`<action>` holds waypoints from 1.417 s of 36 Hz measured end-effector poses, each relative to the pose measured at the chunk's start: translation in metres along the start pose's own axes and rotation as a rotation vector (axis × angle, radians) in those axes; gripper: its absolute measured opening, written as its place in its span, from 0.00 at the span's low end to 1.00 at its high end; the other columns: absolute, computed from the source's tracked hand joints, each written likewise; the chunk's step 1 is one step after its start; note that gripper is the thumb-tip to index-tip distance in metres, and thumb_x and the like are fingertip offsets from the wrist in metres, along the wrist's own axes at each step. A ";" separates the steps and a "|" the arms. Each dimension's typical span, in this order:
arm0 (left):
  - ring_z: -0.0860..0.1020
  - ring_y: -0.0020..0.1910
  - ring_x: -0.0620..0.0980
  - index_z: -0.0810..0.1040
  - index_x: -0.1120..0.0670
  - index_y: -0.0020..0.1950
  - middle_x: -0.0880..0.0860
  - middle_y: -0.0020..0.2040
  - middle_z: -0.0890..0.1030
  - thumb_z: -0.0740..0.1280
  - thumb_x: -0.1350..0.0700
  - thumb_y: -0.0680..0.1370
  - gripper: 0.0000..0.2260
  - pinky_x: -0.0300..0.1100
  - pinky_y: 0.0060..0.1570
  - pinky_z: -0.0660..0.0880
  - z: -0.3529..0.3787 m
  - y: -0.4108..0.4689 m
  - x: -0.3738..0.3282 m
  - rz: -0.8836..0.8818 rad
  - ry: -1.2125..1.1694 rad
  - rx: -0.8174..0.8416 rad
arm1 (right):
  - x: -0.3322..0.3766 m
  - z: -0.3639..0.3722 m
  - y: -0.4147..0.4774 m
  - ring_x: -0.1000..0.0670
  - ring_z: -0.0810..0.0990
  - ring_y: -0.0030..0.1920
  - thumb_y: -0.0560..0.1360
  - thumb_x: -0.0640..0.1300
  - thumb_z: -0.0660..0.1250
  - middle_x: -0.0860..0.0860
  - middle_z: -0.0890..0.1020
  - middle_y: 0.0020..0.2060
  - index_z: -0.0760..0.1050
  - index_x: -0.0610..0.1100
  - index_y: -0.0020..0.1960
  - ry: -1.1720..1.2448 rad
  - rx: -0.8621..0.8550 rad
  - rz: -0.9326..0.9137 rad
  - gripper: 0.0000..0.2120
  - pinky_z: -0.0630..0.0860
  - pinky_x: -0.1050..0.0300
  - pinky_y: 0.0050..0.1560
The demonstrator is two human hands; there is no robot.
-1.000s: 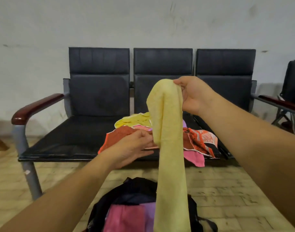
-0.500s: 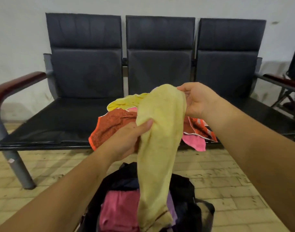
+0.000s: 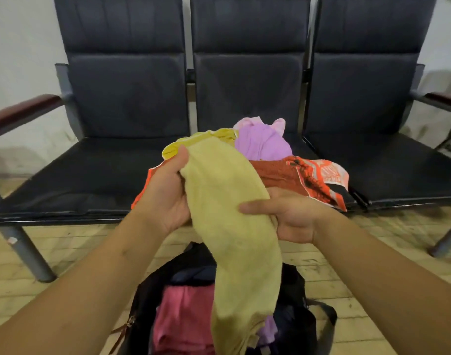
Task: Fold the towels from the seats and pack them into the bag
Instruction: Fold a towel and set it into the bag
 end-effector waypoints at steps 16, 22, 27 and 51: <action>0.83 0.52 0.51 0.83 0.62 0.58 0.58 0.57 0.84 0.71 0.60 0.73 0.14 0.42 0.54 0.80 0.000 -0.010 0.049 -0.244 0.492 0.110 | 0.034 -0.033 -0.012 0.40 0.84 0.58 0.73 0.41 0.70 0.38 0.83 0.59 0.78 0.34 0.64 0.216 -0.271 -0.204 0.21 0.83 0.45 0.54; 0.84 0.52 0.46 0.81 0.57 0.57 0.51 0.54 0.85 0.65 0.58 0.74 0.13 0.39 0.53 0.80 0.016 -0.023 0.079 -0.358 0.502 0.168 | 0.029 -0.043 -0.018 0.42 0.86 0.51 0.77 0.39 0.67 0.38 0.84 0.56 0.79 0.34 0.61 0.227 -0.333 -0.169 0.14 0.85 0.46 0.46; 0.84 0.49 0.46 0.81 0.55 0.55 0.51 0.51 0.86 0.67 0.58 0.70 0.14 0.41 0.55 0.79 0.028 -0.021 0.077 -0.260 0.476 0.125 | 0.025 -0.048 -0.019 0.44 0.86 0.50 0.79 0.39 0.66 0.39 0.85 0.54 0.79 0.35 0.61 0.237 -0.379 -0.126 0.13 0.85 0.48 0.45; 0.80 0.63 0.58 0.76 0.57 0.69 0.57 0.65 0.80 0.59 0.48 0.83 0.19 0.53 0.68 0.71 -0.007 -0.016 0.001 0.007 0.066 -0.169 | 0.010 -0.011 -0.007 0.44 0.85 0.53 0.72 0.37 0.69 0.41 0.84 0.57 0.78 0.38 0.66 0.292 0.016 -0.179 0.23 0.83 0.48 0.54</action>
Point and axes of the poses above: each hand's wrist, its own y-axis towards the middle knuckle, its own z-axis out of the palm, x = y × z, the point moved 8 cm from there along y, towards the middle knuckle
